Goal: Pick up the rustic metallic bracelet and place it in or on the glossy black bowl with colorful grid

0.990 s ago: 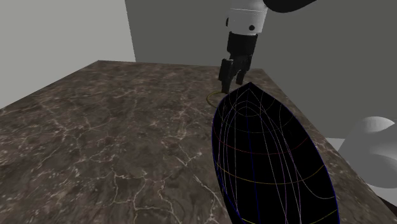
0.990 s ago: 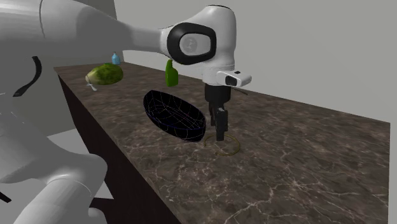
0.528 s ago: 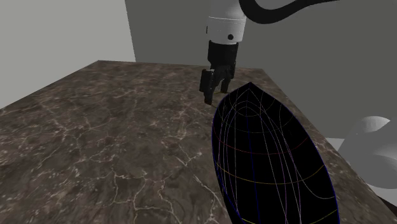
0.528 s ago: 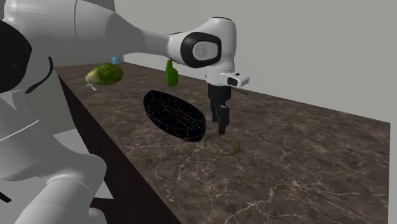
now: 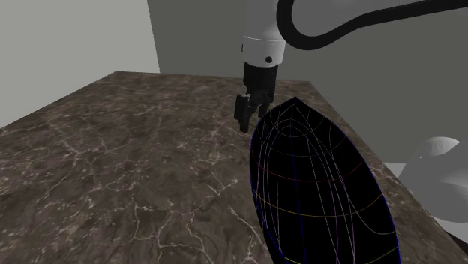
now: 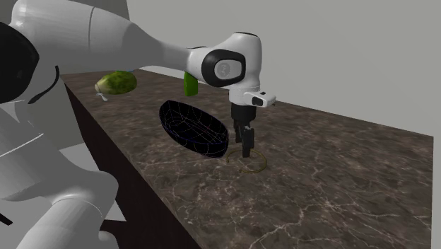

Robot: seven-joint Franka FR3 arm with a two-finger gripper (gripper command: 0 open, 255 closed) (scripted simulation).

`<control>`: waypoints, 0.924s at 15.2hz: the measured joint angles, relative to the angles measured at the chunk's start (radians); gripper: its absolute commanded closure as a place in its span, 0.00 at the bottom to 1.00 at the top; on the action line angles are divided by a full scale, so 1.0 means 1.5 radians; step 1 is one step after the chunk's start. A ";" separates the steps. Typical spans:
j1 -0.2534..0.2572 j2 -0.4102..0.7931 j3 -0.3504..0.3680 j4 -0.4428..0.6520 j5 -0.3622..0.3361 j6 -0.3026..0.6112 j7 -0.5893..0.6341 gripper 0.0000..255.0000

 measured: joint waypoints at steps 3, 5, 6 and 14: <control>0.000 0.000 0.000 -0.001 0.000 0.001 0.000 0.00; 0.000 -0.001 0.000 0.001 0.000 0.001 0.000 1.00; -0.001 -0.003 -0.001 0.002 -0.001 0.001 0.000 1.00; -0.001 -0.005 -0.003 0.004 -0.002 0.003 -0.001 1.00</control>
